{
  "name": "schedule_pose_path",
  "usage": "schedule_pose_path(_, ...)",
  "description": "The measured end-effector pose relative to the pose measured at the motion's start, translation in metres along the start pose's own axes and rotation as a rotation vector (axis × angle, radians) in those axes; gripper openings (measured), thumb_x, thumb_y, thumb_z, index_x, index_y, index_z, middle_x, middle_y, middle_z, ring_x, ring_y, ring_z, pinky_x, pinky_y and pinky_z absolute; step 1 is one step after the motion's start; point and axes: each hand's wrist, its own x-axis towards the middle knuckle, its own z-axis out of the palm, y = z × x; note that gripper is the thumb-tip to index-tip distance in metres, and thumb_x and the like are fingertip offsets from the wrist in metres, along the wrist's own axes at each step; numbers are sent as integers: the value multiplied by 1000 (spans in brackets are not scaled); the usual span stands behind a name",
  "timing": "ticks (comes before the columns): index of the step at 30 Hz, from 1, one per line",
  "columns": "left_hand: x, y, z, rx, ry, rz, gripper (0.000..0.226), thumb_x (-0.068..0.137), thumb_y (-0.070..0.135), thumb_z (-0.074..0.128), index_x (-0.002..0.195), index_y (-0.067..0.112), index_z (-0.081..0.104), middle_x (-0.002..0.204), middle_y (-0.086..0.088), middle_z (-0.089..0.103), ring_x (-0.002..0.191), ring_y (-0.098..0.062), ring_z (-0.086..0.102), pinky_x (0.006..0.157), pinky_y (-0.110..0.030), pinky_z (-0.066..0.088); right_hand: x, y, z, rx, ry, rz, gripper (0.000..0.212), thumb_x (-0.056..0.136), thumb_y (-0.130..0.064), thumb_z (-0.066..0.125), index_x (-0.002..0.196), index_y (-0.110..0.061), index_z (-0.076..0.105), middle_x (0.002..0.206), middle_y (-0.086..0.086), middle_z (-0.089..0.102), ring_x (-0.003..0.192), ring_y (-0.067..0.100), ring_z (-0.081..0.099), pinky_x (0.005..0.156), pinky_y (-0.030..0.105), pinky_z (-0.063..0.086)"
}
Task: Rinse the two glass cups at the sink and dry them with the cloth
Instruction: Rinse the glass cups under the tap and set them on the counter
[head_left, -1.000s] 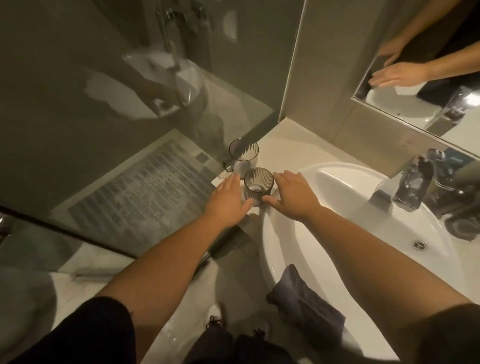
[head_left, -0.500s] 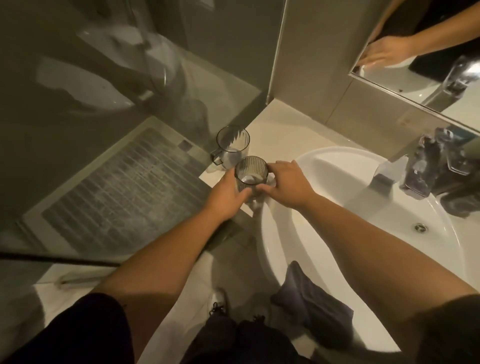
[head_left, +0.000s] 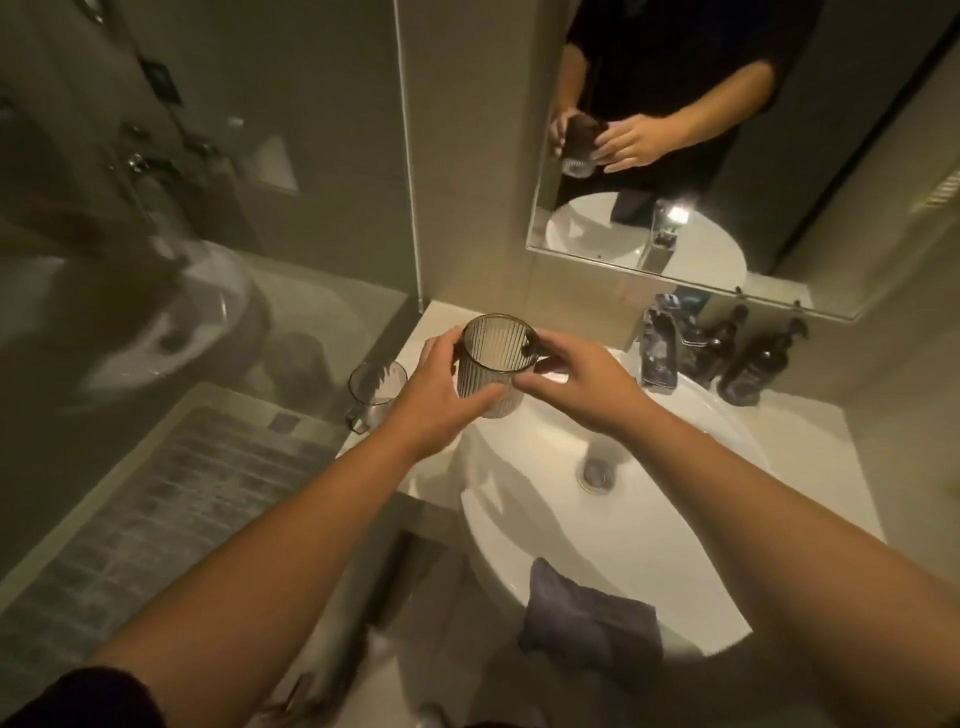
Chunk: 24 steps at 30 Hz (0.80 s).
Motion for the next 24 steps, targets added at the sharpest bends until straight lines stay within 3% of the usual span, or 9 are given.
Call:
schedule_pose_path(3, 6, 13, 23, -15, -136, 36, 84, 79, 39, 77, 147, 22, 31, 144, 1, 42, 131, -14, 48, 112, -33, 41, -28, 12, -17, -2, 59, 65, 54, 81, -35, 73, 131, -23, 56, 119, -9, 66, 98, 3, 65, 91, 31, 53)
schedule_pose_path(7, 5, 23, 61, -58, -274, 54, 83, 82, 27, 81, 146, 21, 27, 135, 5, 47, 125, -13, 51, 100, -18, 42, -64, 31, -28, -2, 112, 148, 50, 81, -32, 73, 128, -27, 57, 111, -18, 64, 94, -4, 63, 84, 17, 49)
schedule_pose_path(9, 2, 23, 80, -67, -312, 60, 86, 82, 27, 81, 148, 22, 27, 135, 7, 46, 125, -11, 50, 102, -19, 42, -76, 42, -33, -11, 83, 207, 48, 82, -33, 71, 128, -29, 57, 110, -18, 64, 93, -3, 62, 80, 13, 46)
schedule_pose_path(12, 0, 15, 107, -81, -331, 16, 83, 82, 25, 81, 147, 23, 28, 135, 5, 47, 126, -14, 50, 102, -22, 41, -89, 62, -49, -42, 26, 277, 40, 85, -35, 69, 123, -27, 63, 112, -9, 67, 95, 3, 63, 85, 22, 51)
schedule_pose_path(15, 2, 5, 126, -80, -311, -57, 84, 81, 28, 81, 146, 24, 28, 135, 4, 48, 125, -13, 49, 98, -22, 38, -85, 85, -78, -228, 220, 299, 16, 89, -30, 63, 98, -19, 69, 94, -4, 66, 87, 10, 61, 80, 33, 53)
schedule_pose_path(18, 7, -2, 141, -72, -298, -111, 86, 81, 30, 81, 146, 22, 26, 136, 3, 46, 125, -13, 48, 98, -22, 36, -53, 106, -109, -540, 371, 208, 21, 86, -30, 57, 101, -16, 59, 100, 2, 56, 100, 25, 55, 76, 34, 45)
schedule_pose_path(21, 17, 0, 157, -68, -279, -149, 86, 80, 29, 81, 146, 20, 26, 135, 2, 47, 123, -14, 50, 94, -17, 37, -5, 118, -129, -774, 114, 87, 57, 84, -29, 62, 136, -13, 43, 139, 11, 46, 127, 31, 43, 100, 44, 43)
schedule_pose_path(24, 29, 4, 171, -83, -260, -170, 83, 80, 29, 81, 144, 20, 28, 135, 2, 47, 122, -13, 52, 88, -11, 38, 31, 125, -131, -999, -95, -2, 51, 85, -21, 62, 132, -10, 46, 134, 11, 51, 122, 31, 43, 98, 46, 42)
